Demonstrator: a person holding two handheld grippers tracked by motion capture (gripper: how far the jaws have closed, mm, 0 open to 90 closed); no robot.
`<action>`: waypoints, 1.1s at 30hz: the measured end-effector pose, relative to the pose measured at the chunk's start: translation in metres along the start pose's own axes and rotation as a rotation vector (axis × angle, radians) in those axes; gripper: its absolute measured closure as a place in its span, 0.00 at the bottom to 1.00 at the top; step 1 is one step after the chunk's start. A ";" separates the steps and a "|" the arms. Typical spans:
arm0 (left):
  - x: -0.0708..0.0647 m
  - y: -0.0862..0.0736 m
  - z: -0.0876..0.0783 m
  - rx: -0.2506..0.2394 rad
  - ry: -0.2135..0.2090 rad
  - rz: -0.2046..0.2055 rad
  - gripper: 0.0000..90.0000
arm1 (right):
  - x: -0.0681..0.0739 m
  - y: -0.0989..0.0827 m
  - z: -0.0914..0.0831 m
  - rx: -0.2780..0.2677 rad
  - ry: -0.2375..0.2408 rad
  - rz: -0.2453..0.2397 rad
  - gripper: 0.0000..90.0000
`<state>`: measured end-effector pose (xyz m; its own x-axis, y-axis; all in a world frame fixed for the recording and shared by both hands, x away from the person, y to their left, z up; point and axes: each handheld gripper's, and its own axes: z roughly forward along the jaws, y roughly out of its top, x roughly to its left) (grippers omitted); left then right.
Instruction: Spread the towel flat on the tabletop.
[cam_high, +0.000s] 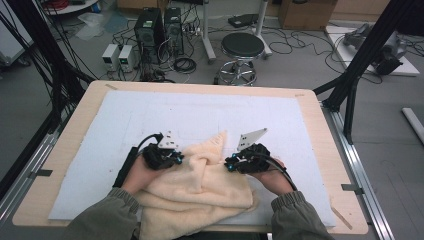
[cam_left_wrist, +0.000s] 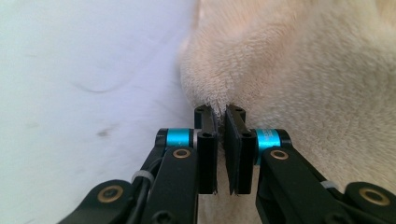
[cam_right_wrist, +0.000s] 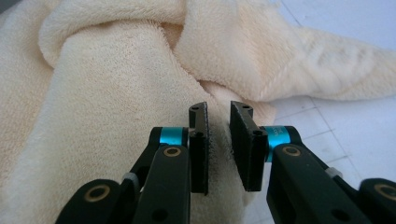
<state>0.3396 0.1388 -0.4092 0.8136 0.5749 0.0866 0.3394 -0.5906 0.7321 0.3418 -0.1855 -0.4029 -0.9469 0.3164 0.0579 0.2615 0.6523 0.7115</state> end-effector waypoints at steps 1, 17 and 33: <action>0.003 -0.001 -0.009 -0.024 0.021 -0.012 0.93 | 0.000 0.000 -0.002 -0.007 -0.008 -0.006 0.87; -0.010 -0.071 -0.102 -0.093 0.062 -0.100 0.93 | 0.035 -0.010 -0.047 -0.031 -0.046 -0.028 0.89; 0.001 -0.048 -0.098 -0.141 -0.015 -0.083 0.67 | 0.014 0.007 -0.046 -0.111 -0.032 0.033 0.71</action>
<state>0.2781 0.2232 -0.3780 0.7927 0.6095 0.0122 0.3373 -0.4552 0.8240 0.3217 -0.2082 -0.3650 -0.9310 0.3598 0.0615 0.2685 0.5610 0.7831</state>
